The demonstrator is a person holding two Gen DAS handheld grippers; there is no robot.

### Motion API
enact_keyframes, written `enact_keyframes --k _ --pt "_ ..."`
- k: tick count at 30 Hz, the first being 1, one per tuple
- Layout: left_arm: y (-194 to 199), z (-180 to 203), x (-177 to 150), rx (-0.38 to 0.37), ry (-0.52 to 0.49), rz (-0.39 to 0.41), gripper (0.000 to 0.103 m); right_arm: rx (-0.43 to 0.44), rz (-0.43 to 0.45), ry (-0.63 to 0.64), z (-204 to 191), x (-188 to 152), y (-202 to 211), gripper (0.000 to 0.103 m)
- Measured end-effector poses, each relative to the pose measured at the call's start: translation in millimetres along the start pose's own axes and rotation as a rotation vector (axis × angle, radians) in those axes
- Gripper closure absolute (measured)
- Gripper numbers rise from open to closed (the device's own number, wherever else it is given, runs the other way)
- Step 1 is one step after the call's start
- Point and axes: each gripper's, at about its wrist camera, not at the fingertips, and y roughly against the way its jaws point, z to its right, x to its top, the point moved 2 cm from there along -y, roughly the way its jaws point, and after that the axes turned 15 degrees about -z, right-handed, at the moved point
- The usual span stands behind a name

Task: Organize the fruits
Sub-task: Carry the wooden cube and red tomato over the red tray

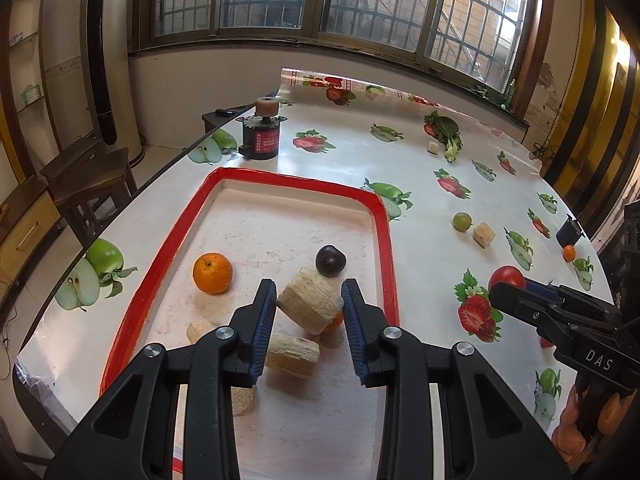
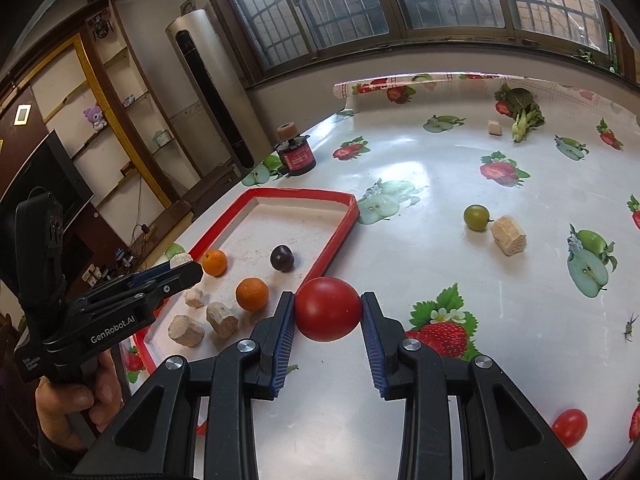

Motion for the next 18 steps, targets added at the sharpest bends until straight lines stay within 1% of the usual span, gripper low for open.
enact_keyframes --k 18 --pt "-6 -23 5 0.013 0.038 -0.009 0.072 0.027 -0.039 0.045 -25 14 -29 0.07"
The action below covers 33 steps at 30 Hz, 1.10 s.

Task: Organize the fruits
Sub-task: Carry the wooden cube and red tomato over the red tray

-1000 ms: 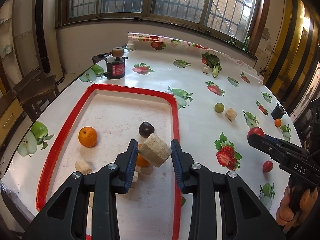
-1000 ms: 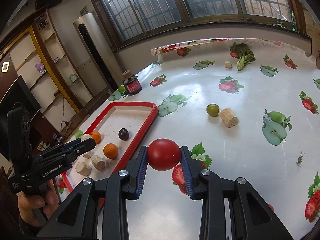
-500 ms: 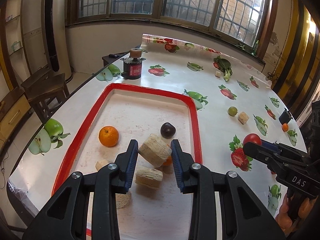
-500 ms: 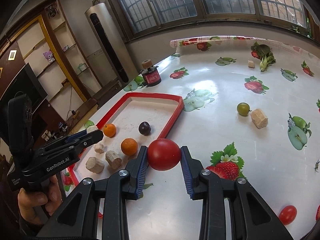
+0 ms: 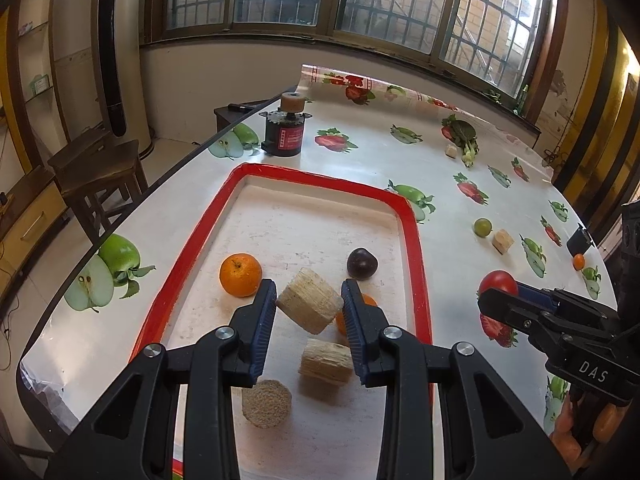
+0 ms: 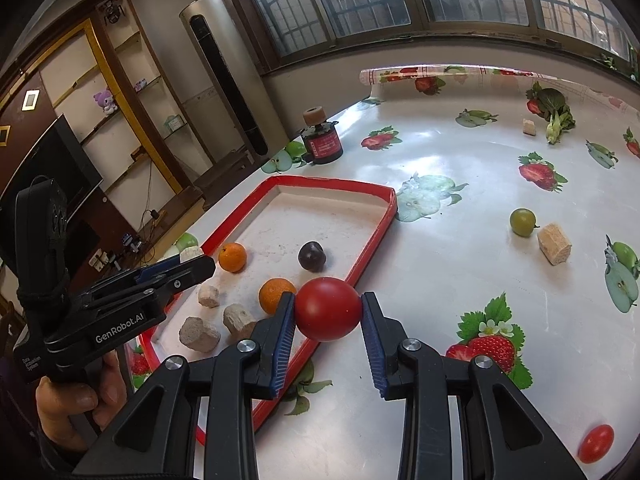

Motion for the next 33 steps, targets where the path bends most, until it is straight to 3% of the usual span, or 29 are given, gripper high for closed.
enact_keyframes --k 19,33 --pt "-10 -25 20 0.003 0.024 -0.017 0.072 -0.005 -0.019 0.026 -3 32 -24 0.07" --pt "-51 -36 83 0.044 0.023 -0.087 0.072 -0.064 -0.072 0.055 -2 97 -71 0.069"
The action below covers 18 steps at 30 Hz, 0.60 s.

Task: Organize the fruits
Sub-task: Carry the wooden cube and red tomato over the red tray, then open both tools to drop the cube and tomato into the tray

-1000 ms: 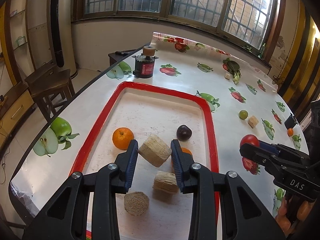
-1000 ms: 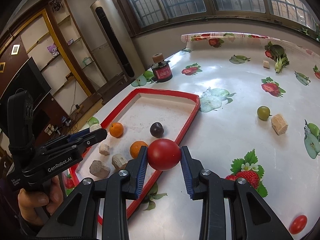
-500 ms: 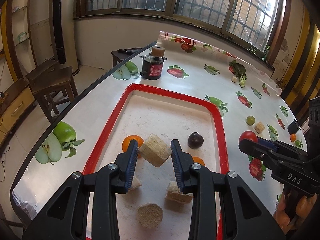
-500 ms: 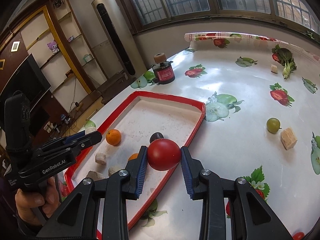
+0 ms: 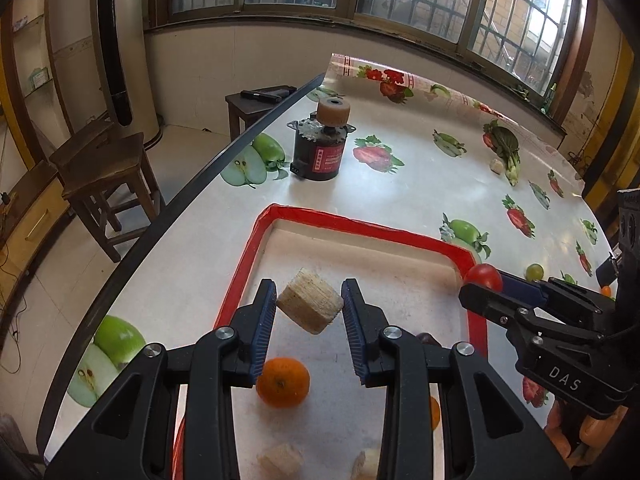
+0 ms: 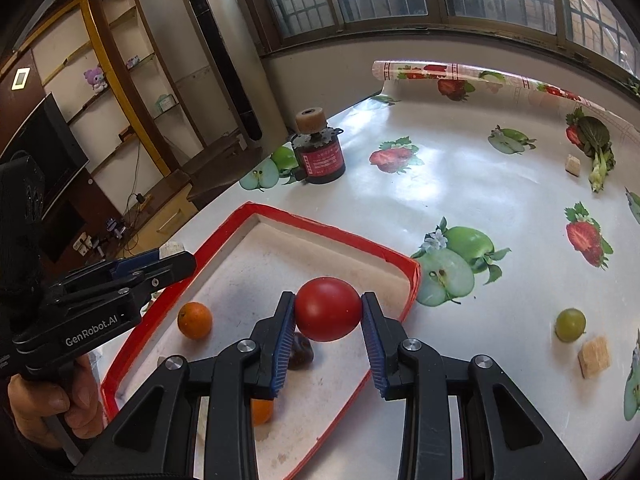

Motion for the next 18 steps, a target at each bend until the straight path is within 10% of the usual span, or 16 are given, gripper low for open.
enact_keyframes --k 18 --pt "-59 -9 15 0.012 0.038 -0.152 0.071 -0.071 -0.135 0.064 2 25 -68 0.067"
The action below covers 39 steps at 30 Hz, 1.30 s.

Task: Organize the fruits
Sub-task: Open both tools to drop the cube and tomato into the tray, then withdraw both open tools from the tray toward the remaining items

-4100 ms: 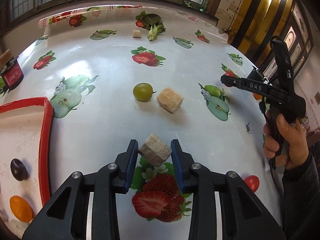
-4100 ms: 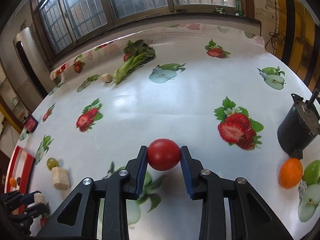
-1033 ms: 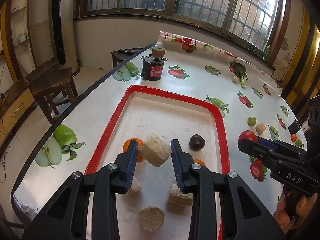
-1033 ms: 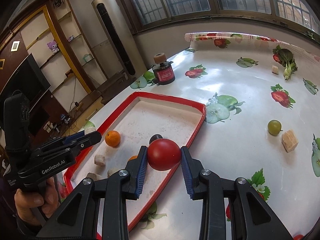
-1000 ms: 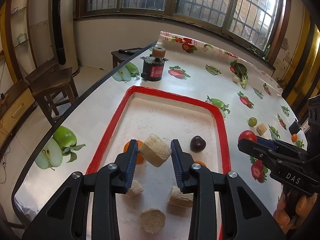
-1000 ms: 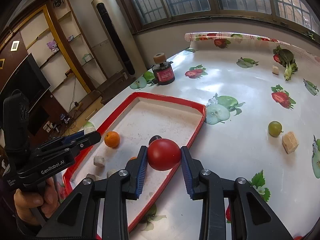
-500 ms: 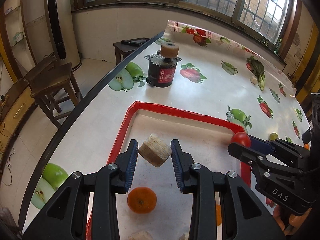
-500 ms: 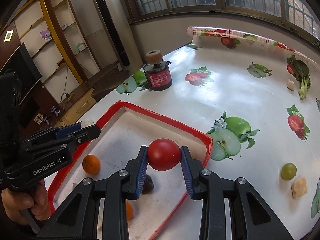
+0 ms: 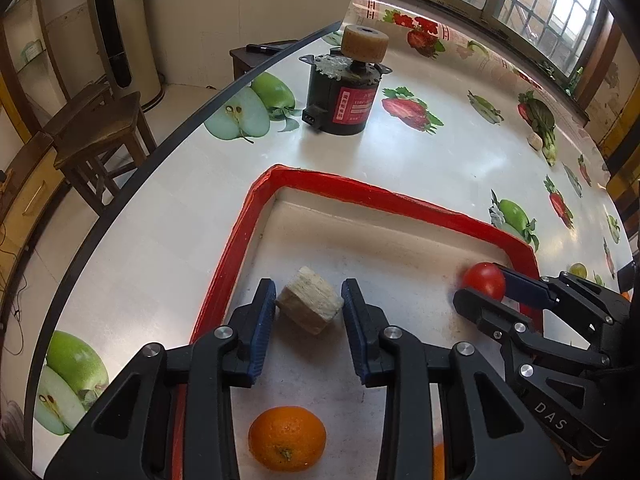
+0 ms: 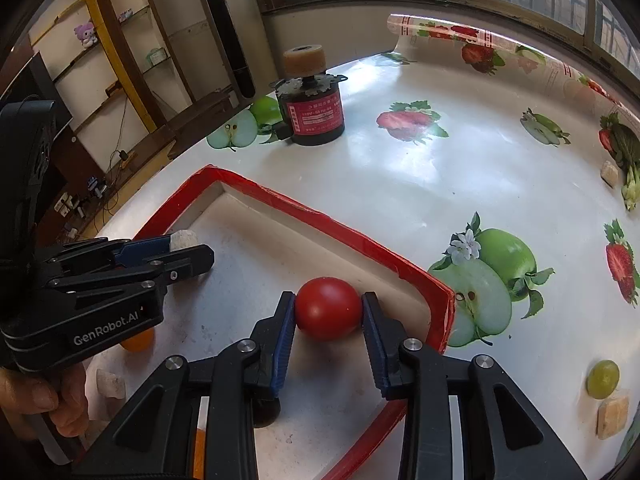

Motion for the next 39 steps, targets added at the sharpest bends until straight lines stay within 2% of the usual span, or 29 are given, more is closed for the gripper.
enact_keyframes --k 2,6,8,10,14,25,39 --pt "1 -2 -1 -0.01 0.014 -0.007 0.064 -0.01 -0.001 0.016 -3 -1 0 0.066" --pt "12 -5 -6 -0.009 0.02 0.022 0.063 -0.031 0.009 0.039 -7 -5 6 0.063" --pt "19 -6 -9 -0.013 0.026 0.041 0.052 -0.035 0.025 0.038 -8 -8 12 0.058" --pt "27 -8 -14 -0.015 0.033 0.061 0.049 -0.03 0.038 0.038 -9 -10 19 0.057" --pt "41 -11 -25 -0.032 0.039 0.08 0.049 -0.021 0.058 0.035 -9 -18 33 0.052" --pt "62 2 -57 -0.072 0.026 0.105 0.049 0.007 0.107 0.001 -2 -61 71 0.051" --pt "73 50 -85 -0.12 -0.063 0.108 0.049 -0.01 0.162 -0.108 39 -128 117 0.048"
